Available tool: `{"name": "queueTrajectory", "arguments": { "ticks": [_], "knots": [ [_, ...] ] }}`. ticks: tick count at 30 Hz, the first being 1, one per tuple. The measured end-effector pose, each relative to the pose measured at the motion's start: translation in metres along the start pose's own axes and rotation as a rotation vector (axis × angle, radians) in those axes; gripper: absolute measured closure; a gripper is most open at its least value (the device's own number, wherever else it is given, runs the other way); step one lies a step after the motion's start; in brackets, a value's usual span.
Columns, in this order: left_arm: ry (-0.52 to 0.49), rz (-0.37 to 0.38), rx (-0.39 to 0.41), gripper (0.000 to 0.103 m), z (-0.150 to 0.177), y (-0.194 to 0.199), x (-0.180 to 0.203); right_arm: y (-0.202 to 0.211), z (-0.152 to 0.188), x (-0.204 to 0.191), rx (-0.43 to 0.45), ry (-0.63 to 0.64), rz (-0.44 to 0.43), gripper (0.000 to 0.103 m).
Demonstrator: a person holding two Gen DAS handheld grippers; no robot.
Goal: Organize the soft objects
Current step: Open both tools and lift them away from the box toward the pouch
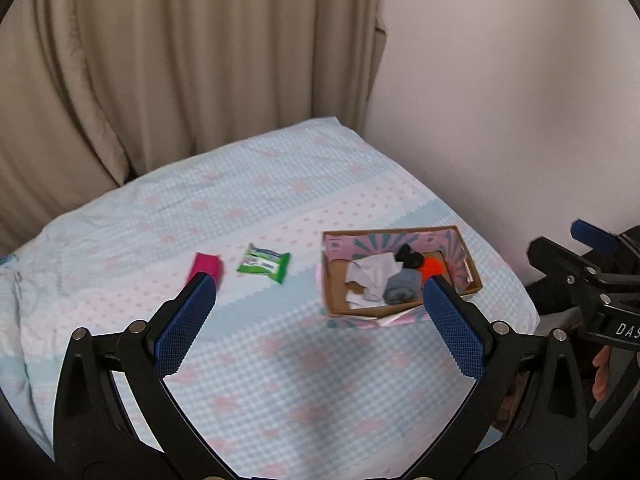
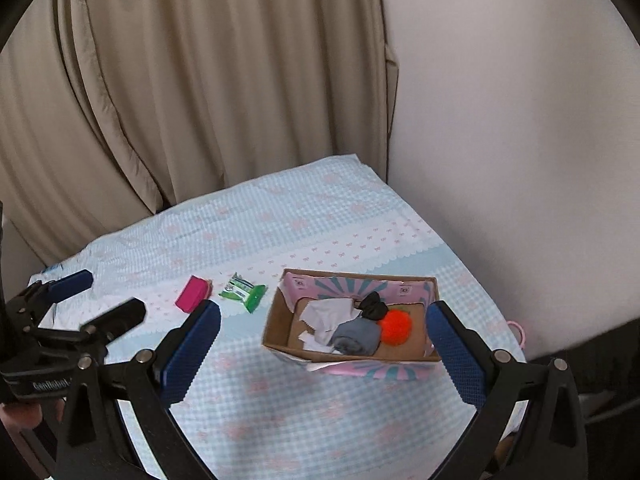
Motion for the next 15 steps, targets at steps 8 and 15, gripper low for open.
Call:
{"name": "queueTrajectory", "arguments": {
  "ticks": [8,15],
  "knots": [
    [-0.010,-0.012,0.010,0.000,0.014,0.022,-0.067,0.026,0.017,-0.039,0.068,-0.051,0.068,0.001],
    [-0.055,-0.006,0.012,0.000,0.018,0.013,-0.119,0.015,0.023,-0.091,0.093,-0.008,0.098,0.001]
  ]
}}
Point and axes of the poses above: each gripper's, at about its wrist camera, not at the fingertips, and y roughly against the way its jaws point, x to its right, z to its underside, the point moved 9 cm from there along -y, roughly the way its jaws point, and after that the axes turned 2 degrees about z, right-handed, at the moved point
